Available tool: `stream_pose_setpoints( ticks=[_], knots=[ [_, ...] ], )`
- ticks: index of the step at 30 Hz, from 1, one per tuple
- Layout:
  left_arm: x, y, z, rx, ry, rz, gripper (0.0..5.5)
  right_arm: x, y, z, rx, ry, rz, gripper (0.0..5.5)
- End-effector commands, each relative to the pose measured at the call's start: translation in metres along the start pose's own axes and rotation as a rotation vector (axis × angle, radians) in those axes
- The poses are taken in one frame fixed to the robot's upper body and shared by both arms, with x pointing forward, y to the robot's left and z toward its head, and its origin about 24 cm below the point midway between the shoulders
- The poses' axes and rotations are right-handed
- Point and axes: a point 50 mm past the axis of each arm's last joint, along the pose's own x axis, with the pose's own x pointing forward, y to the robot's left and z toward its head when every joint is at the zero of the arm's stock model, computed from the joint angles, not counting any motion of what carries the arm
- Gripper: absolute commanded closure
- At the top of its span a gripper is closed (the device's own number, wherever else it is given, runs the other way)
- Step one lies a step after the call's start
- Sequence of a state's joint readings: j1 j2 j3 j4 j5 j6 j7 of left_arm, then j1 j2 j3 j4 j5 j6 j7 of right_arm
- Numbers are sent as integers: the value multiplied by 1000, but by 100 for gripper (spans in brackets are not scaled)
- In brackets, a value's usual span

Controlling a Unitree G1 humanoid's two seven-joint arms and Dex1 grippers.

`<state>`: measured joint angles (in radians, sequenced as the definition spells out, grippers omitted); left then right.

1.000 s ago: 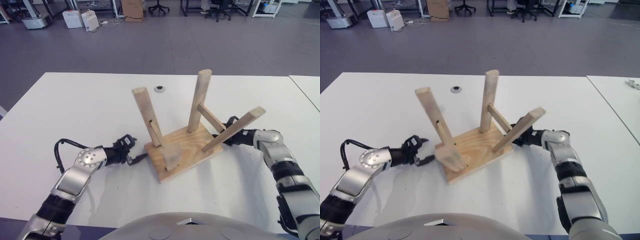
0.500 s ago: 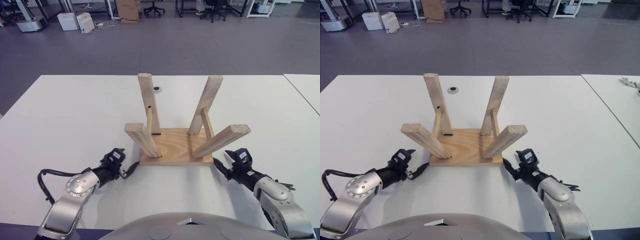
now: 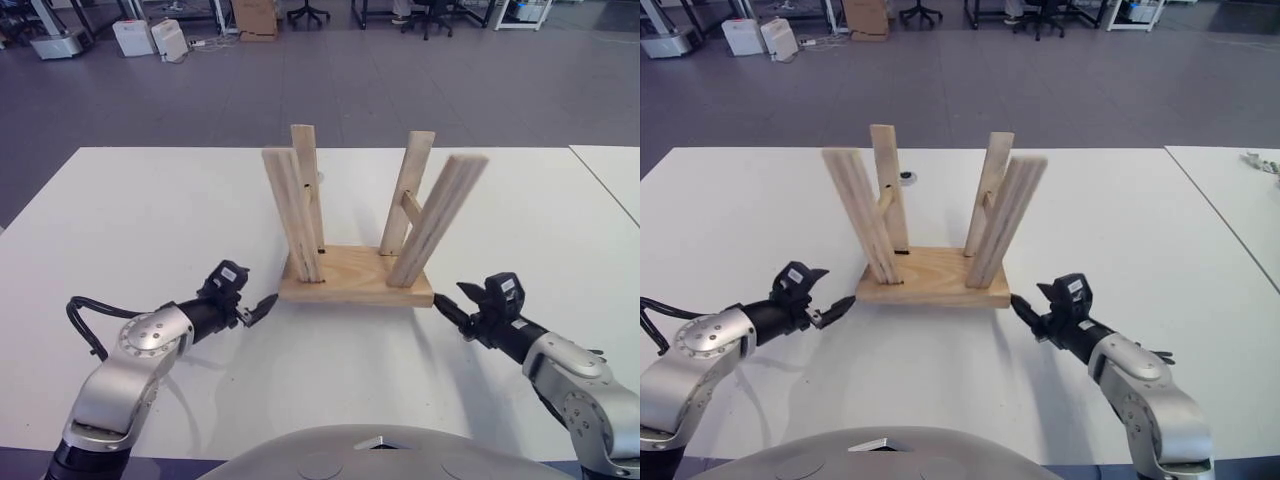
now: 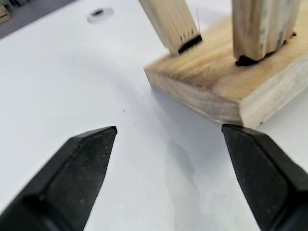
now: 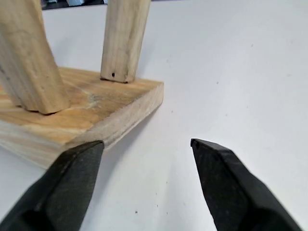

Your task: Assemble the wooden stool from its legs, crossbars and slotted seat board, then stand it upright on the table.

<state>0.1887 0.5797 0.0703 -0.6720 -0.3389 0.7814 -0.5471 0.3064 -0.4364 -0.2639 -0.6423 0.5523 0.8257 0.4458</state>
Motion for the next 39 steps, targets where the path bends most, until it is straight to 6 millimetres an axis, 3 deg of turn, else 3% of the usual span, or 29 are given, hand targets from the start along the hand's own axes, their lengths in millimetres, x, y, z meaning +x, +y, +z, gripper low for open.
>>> stream_pose_setpoints(
  ticks=[1, 7, 11, 13, 16, 20, 25, 27, 39],
  knots=[
    [-9, -29, 41, -26, -212, -321, 145, -7, 35, 49, -56, -168, 348, 211],
    [-17, -28, 15, -55, -81, -334, 145, -13, 20, 26, -116, -2, 279, 211],
    [-30, 13, -4, 60, 59, -214, 145, -24, -17, 33, -280, 43, 152, 211],
    [-37, 24, -3, 89, 66, -280, 145, -25, -31, 46, -397, 80, 229, 211],
    [-28, 34, -3, 190, 110, -371, 145, -17, -40, 51, -505, 185, 426, 211],
    [-3, 46, 5, 305, 119, -473, 145, 10, -29, 53, -534, 200, 645, 211],
    [19, 44, 9, 344, 115, -635, 170, 45, -14, 41, -513, 181, 750, 211],
    [22, 43, 11, 344, 102, -672, 202, 47, -10, 39, -506, 185, 787, 211],
    [26, 37, 9, 402, 115, -813, 391, 53, -10, 37, -506, 183, 825, 400]
  ],
)
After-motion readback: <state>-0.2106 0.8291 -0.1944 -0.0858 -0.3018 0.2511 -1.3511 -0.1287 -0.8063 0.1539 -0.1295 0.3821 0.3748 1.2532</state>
